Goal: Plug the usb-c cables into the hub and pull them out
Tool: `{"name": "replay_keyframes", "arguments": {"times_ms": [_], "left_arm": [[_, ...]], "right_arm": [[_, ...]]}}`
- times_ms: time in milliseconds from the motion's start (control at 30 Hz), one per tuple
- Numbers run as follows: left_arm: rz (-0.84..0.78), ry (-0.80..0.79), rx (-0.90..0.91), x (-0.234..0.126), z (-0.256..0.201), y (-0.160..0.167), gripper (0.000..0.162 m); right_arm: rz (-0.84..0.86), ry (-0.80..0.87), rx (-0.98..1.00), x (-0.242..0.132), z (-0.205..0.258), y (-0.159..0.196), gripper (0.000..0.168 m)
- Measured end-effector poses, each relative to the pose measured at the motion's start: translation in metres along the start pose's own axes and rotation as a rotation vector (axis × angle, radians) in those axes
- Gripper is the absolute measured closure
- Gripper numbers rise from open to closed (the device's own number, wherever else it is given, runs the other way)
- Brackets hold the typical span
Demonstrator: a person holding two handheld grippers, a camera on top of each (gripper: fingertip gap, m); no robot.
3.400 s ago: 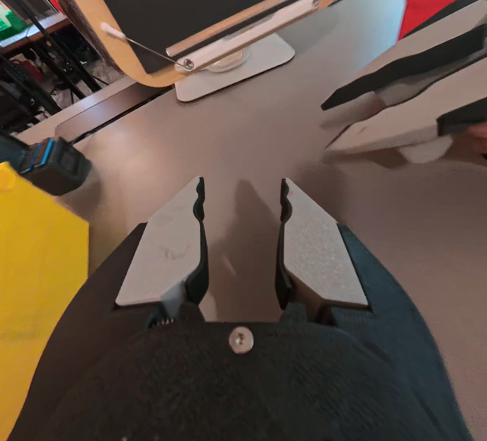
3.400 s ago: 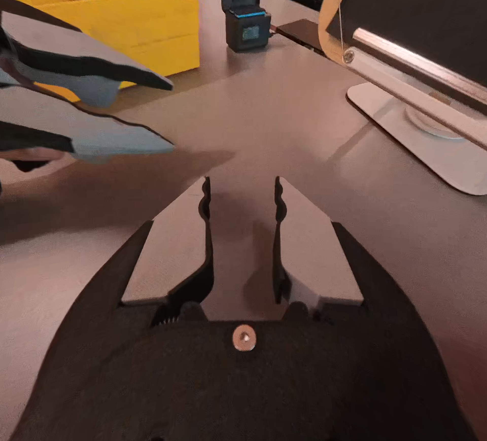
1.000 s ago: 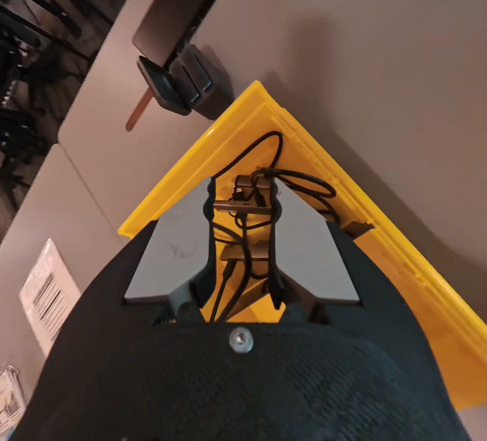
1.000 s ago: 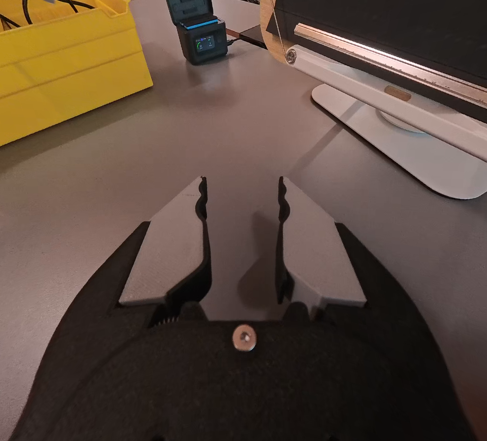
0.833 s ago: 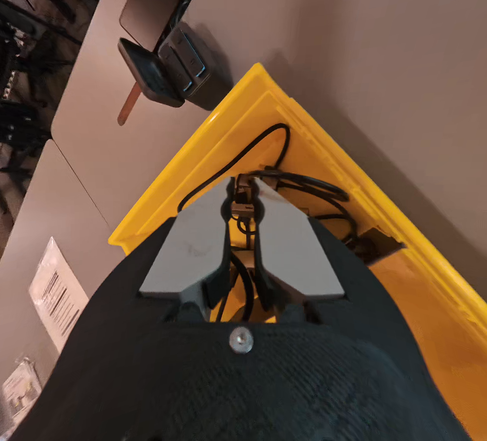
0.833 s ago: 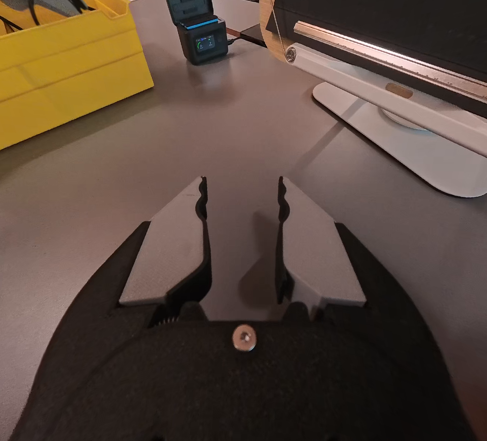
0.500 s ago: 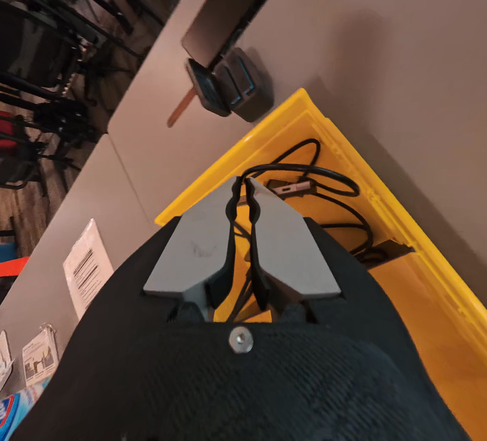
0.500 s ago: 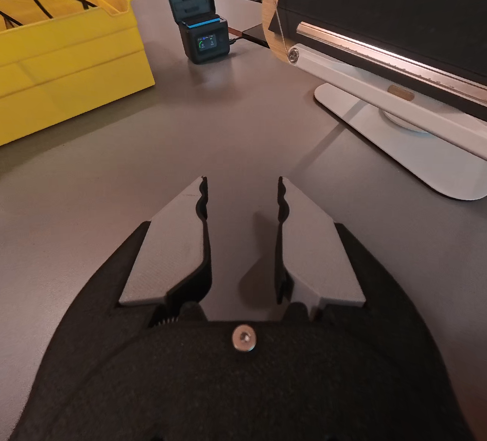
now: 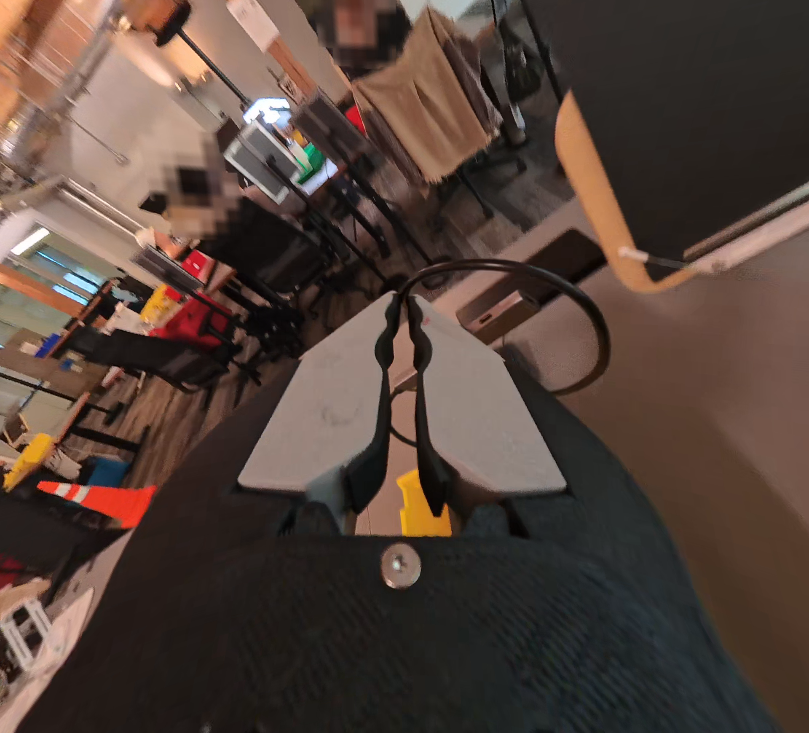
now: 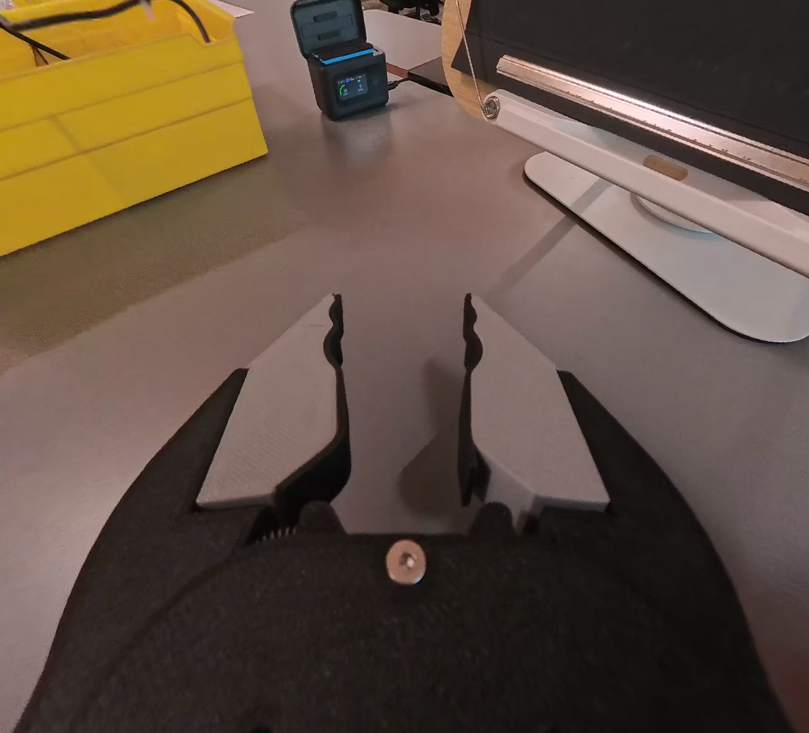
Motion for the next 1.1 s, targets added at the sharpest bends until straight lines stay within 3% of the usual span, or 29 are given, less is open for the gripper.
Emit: {"name": "replay_keyframes", "arguments": {"times_ms": [133, 233, 433, 667, 767, 833, 1100], "left_arm": [[-0.119, 0.076, 0.007, -0.014, -0.02, -0.061, 0.161], [-0.118, 0.172, 0.055, -0.01, -0.06, -0.08, 0.161], [-0.113, 0.366, 0.147, 0.02, -0.167, -0.072, 0.161], [-0.134, 0.599, 0.155, 0.046, -0.264, -0.045, 0.161], [-0.133, 0.675, 0.216, 0.047, -0.285, -0.038, 0.161], [-0.133, 0.696, 0.21, 0.048, -0.292, -0.035, 0.161], [-0.215, 0.745, 0.014, 0.054, -0.293, -0.019, 0.161]], "right_arm": [[-0.052, -0.035, -0.004, -0.006, 0.005, -0.008, 0.112], [-0.136, -0.06, -0.022, -0.019, 0.01, -0.024, 0.11], [-0.324, -0.111, -0.068, -0.054, 0.027, -0.055, 0.098], [-0.515, -0.011, -0.084, -0.083, 0.014, -0.076, 0.097], [-0.472, -0.073, -0.093, -0.08, 0.015, -0.073, 0.127], [-0.426, -0.194, -0.119, -0.079, 0.025, -0.067, 0.166], [-0.332, -0.322, -0.031, -0.072, 0.022, -0.059, 0.166]]}}
Point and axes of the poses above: each gripper's, where its closed fingertips meet, x out along the fingers, y out of its underside, z = x × y across the jaws, the point moved 4 cm from there along -x, back along the fingers, and after that the axes turned 11 degrees about y, right-handed, at the moved point
